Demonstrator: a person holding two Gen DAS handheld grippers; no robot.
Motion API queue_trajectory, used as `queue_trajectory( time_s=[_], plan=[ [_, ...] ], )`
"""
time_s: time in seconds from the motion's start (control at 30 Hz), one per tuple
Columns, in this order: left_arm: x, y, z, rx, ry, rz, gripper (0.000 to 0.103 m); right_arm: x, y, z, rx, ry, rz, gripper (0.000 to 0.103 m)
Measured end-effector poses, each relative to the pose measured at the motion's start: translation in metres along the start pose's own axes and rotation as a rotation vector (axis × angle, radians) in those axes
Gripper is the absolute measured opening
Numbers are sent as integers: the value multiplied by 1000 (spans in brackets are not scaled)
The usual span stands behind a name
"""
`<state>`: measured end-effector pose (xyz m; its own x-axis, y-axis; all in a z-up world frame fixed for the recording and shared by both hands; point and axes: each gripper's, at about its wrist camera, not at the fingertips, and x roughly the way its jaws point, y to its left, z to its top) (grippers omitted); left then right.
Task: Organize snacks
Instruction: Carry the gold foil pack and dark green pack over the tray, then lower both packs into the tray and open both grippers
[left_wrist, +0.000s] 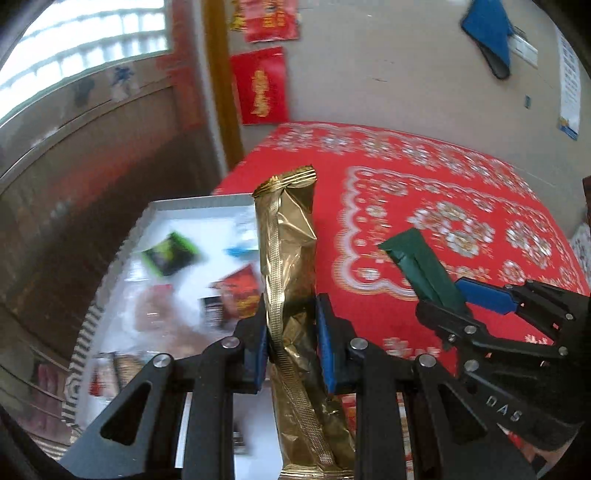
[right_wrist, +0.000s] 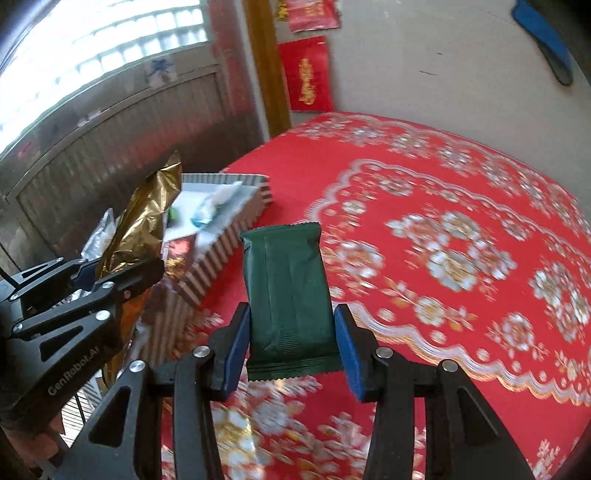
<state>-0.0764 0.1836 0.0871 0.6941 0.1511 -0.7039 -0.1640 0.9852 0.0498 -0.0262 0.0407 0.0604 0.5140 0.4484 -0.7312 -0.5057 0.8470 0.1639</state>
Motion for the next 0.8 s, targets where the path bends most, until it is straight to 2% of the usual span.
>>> queue_trajectory(
  time_s=[0.5, 0.8],
  plan=[
    [-8, 93, -20, -133, 2, 92, 25, 35, 63, 30, -111, 31, 51, 45],
    [10, 115, -29, -180, 33, 108, 25, 65, 92, 45, -144, 70, 65, 45]
  ],
)
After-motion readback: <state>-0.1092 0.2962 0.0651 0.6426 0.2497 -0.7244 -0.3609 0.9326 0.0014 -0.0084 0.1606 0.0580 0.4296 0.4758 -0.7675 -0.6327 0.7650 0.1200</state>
